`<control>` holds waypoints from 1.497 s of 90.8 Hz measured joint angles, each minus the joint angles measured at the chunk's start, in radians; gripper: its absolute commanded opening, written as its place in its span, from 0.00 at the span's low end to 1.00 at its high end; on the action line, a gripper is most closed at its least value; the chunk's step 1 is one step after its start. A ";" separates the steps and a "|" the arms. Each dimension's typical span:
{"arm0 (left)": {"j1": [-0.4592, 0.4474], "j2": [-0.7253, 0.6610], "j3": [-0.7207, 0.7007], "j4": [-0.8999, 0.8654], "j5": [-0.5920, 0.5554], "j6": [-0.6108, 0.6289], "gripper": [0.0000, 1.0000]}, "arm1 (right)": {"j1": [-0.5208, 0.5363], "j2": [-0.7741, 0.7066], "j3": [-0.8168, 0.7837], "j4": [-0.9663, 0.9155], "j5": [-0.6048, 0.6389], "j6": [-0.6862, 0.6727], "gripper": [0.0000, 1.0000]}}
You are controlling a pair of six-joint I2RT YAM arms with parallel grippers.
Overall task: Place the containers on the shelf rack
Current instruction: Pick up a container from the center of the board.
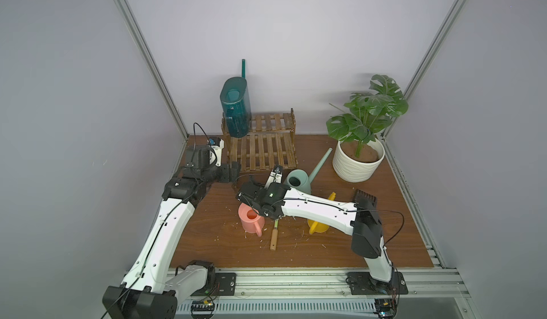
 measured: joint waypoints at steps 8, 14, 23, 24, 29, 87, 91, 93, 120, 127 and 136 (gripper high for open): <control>0.000 0.000 -0.010 0.007 0.000 0.000 1.00 | -0.017 -0.001 -0.012 -0.011 0.017 0.017 0.93; 0.000 0.000 -0.013 0.008 0.001 0.000 0.99 | -0.026 -0.003 -0.021 -0.019 0.022 0.025 0.93; 0.000 0.000 -0.016 0.017 0.003 0.000 0.99 | -0.032 -0.003 -0.034 -0.040 0.012 0.037 0.92; 0.000 0.000 -0.017 0.018 0.003 -0.001 0.99 | -0.032 -0.003 -0.035 -0.043 0.010 0.039 0.92; 0.000 0.000 -0.020 0.021 0.004 -0.001 0.99 | -0.032 -0.003 -0.036 -0.058 0.004 0.044 0.92; 0.000 -0.021 -0.053 0.036 0.006 -0.003 1.00 | -0.006 -0.003 0.029 -0.245 0.026 0.168 0.85; 0.000 -0.023 -0.053 0.036 0.006 -0.005 0.99 | -0.009 -0.004 0.017 -0.249 0.026 0.173 0.85; 0.000 -0.023 -0.053 0.036 0.006 -0.005 1.00 | -0.013 -0.004 0.011 -0.250 0.026 0.174 0.85; 0.000 -0.038 -0.068 0.040 0.004 -0.009 1.00 | -0.077 -0.004 -0.042 -0.229 0.021 0.161 0.80; 0.000 -0.047 -0.084 0.043 0.004 -0.009 1.00 | -0.089 -0.004 -0.058 -0.212 0.019 0.154 0.76; 0.000 -0.055 -0.095 0.044 0.004 -0.009 0.99 | -0.100 -0.004 -0.086 -0.186 0.014 0.146 0.72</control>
